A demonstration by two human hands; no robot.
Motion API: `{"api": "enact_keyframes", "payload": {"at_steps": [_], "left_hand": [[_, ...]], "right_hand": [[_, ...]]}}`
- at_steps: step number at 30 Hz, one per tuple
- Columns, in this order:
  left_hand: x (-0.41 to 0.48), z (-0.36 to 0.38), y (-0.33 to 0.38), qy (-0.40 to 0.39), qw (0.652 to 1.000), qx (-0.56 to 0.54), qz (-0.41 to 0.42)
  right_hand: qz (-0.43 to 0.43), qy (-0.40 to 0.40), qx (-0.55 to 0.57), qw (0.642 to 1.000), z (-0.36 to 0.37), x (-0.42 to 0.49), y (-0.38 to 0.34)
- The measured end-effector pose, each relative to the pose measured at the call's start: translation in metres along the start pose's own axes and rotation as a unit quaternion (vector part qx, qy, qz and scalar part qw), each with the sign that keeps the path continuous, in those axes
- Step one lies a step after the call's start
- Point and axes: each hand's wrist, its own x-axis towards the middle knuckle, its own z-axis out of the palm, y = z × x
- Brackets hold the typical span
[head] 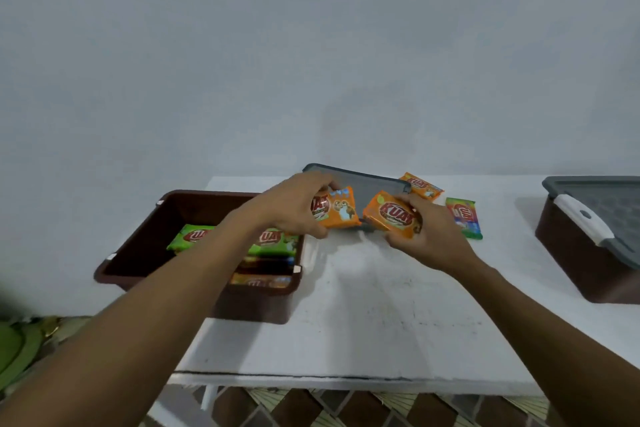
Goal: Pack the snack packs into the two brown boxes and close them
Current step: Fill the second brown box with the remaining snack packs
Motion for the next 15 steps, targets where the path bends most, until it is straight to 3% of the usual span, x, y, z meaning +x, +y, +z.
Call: {"api": "enact_keyframes", "payload": {"at_steps": [8, 12, 15], "left_hand": [[-0.056, -0.04, -0.115, -0.024, 0.994, 0.085, -0.059], [-0.08, -0.036, -0.156, -0.056, 0.993, 0.08, -0.065], [-0.092, -0.033, -0.176, -0.108, 0.99, 0.058, -0.063]], "right_hand": [[-0.077, -0.094, -0.025, 0.992, 0.043, 0.052, -0.11], [-0.117, -0.138, -0.113, 0.977, 0.073, 0.072, -0.144], [-0.12, -0.23, -0.156, 0.953, 0.093, 0.074, -0.161]]}}
